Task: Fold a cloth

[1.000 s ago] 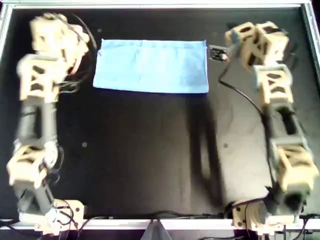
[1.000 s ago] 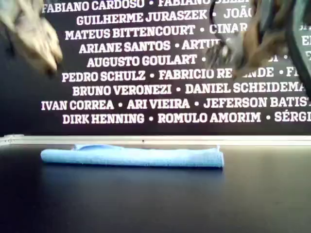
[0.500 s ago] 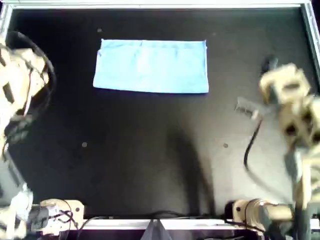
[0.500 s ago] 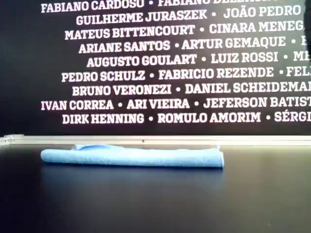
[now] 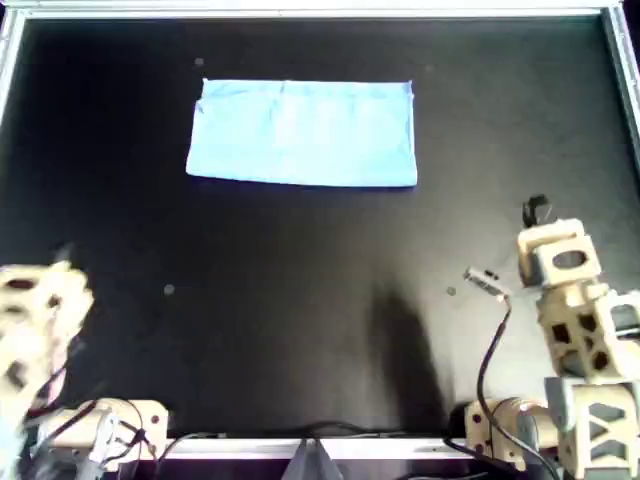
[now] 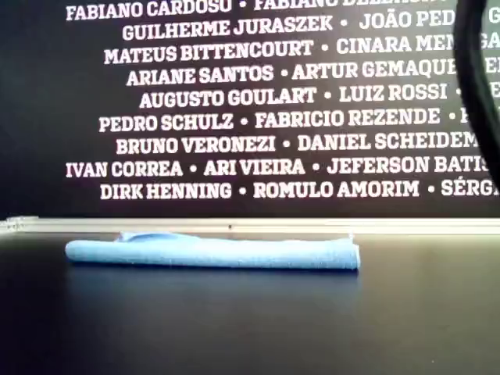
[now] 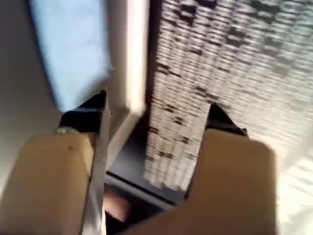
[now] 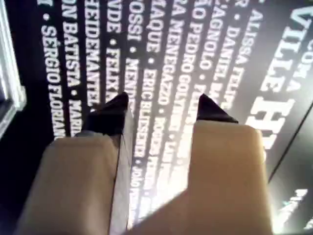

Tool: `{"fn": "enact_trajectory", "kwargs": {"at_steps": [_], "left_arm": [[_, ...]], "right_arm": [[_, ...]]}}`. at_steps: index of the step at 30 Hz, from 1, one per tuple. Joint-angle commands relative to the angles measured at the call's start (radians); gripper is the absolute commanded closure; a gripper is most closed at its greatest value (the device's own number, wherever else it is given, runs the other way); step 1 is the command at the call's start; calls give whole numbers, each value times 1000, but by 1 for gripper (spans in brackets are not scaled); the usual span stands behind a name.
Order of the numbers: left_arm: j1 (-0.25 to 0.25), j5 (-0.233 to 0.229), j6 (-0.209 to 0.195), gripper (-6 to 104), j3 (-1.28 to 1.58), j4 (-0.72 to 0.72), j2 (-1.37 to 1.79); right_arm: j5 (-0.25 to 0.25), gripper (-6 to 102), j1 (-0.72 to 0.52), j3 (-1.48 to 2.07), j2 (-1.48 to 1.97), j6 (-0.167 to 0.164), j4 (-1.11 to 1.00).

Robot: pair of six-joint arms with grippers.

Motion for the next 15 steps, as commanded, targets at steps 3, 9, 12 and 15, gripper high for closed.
{"fn": "enact_trajectory", "kwargs": {"at_steps": [3, 9, 12, 15], "left_arm": [[17, -2, 107, 27, 525, -535, 270], [8, 15, 103, 27, 870, -893, 262], [8, 15, 101, 28, 948, -951, 262], [8, 17, 100, 27, 999, -959, 262]], "right_arm": [[11, 40, -9, 98, 40, 12, 3], [35, 40, -8, 190, 40, 20, 2], [46, 40, -3, 259, 40, 48, 2], [31, 40, 11, 350, 38, 64, 2]]}}
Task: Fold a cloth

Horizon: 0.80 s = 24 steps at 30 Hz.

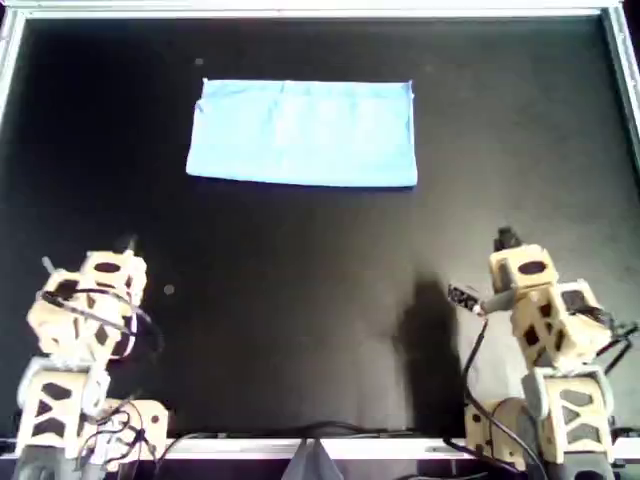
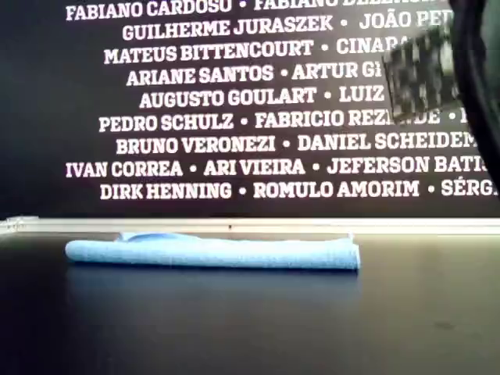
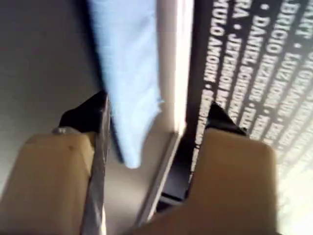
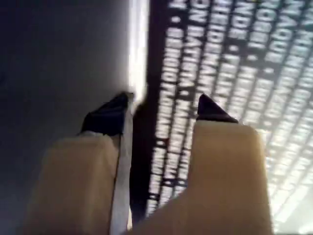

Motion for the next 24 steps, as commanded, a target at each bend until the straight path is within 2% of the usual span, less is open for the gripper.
{"fn": "enact_trajectory", "kwargs": {"at_steps": [1, 8, 13, 16, 24], "left_arm": [[8, 8, -6, 27, 28, -46, 23], [6, 8, -9, 27, 34, -44, 20], [5, 8, -8, 22, 34, -46, 18], [5, 9, -8, 20, 34, -48, 0], [5, 8, -8, 21, -81, -51, -178]], "right_arm": [[-11, 40, 14, 52, 34, 11, 2], [-14, 39, 52, 51, 35, 11, 2], [-12, 26, 166, 51, 35, 15, 0], [2, 20, 184, 51, 35, 35, 0], [5, 19, 176, 29, -44, 37, -11]]}}
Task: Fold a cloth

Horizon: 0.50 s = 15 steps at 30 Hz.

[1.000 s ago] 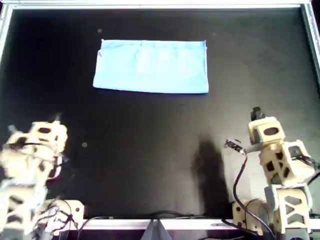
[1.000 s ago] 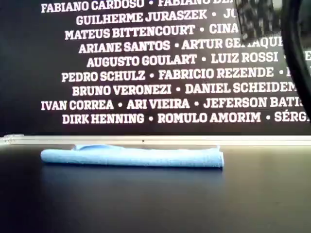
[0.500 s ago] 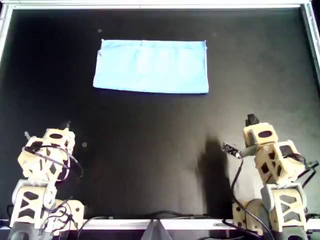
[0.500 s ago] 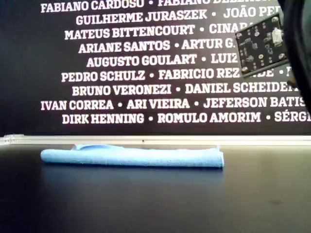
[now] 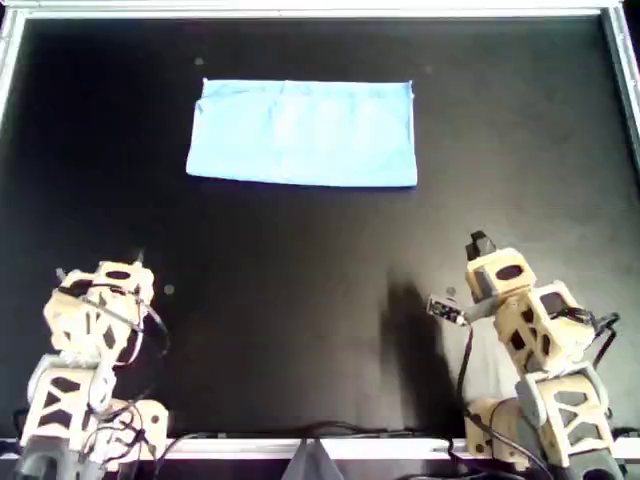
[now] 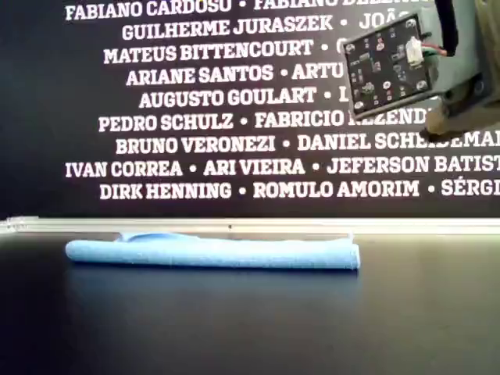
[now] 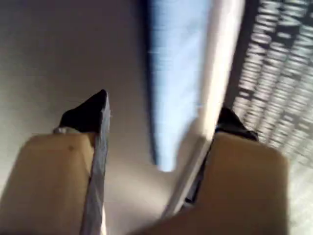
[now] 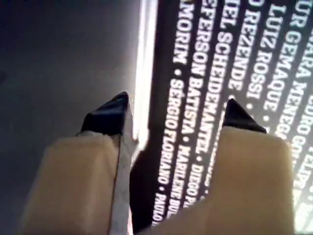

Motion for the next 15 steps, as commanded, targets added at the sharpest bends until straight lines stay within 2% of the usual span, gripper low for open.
{"fn": "enact_trajectory", "kwargs": {"at_steps": [1, 5, 10, 14, 15], "left_arm": [[5, 8, -6, 21, -167, -23, -80], [5, 8, -9, 20, -348, -21, -399], [5, 9, -9, 20, -597, -25, -893], [6, 9, -9, 18, -719, -35, -1037], [6, 9, -8, 15, -729, -55, -1039]], "right_arm": [[-5, 19, 2, -31, -34, 6, -12], [-5, 19, 8, -184, -204, 6, -14], [-8, 18, -3, -466, -721, 6, -34], [-5, 17, -3, -675, -1111, 8, -140], [-17, 17, -3, -713, -1175, 6, -178]]}}
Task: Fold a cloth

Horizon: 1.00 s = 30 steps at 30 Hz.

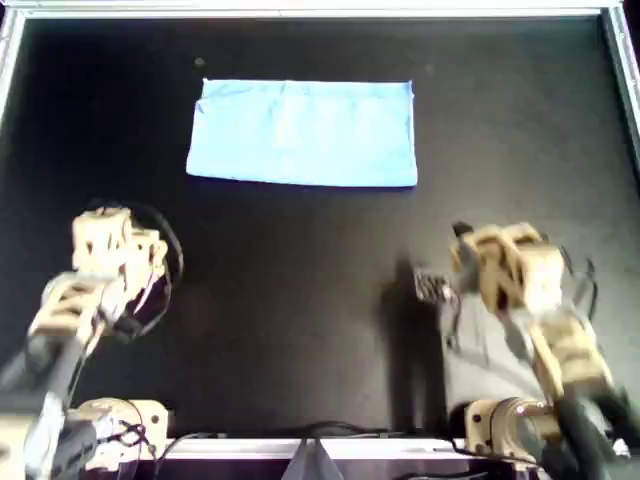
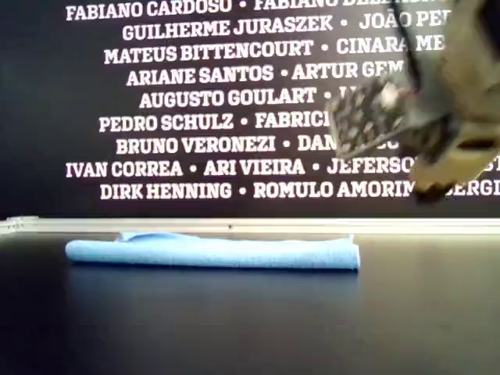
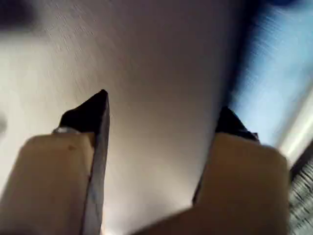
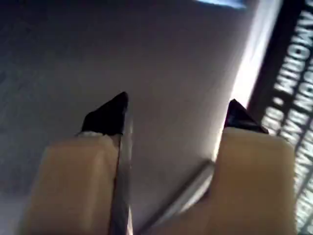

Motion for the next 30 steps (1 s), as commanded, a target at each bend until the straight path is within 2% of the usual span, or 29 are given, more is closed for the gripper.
{"fn": "enact_trajectory", "kwargs": {"at_steps": [1, 3, 6, 9, 13, 21, 25, 27, 30], "left_arm": [[6, 9, 0, 12, -106, -72, -25], [5, 9, 17, 4, -106, -143, -34], [6, 8, 17, -3, -109, -187, -43], [5, 8, 18, -2, -117, -190, -44], [3, 8, 17, -2, -127, -210, -83], [-121, 5, 12, -2, -249, -276, -330], [-126, -11, 3, -2, -348, -276, -430], [-126, -11, 3, -2, -387, -276, -466], [-126, -11, 3, -2, -420, -276, -509]], "right_arm": [[-18, 17, 6, -196, -275, 3, -138], [-20, 18, 14, -236, -359, 3, -207], [-20, 18, 14, -268, -422, -12, -239], [-5, 18, 11, -268, -431, -14, -239], [-5, 18, 15, -295, -459, 3, -258], [-5, 18, 34, -512, -703, 3, -258], [-11, 18, 35, -601, -770, 6, -258], [-18, 18, 35, -618, -773, 31, -258], [-17, 18, 35, -623, -775, 97, -258]]}}
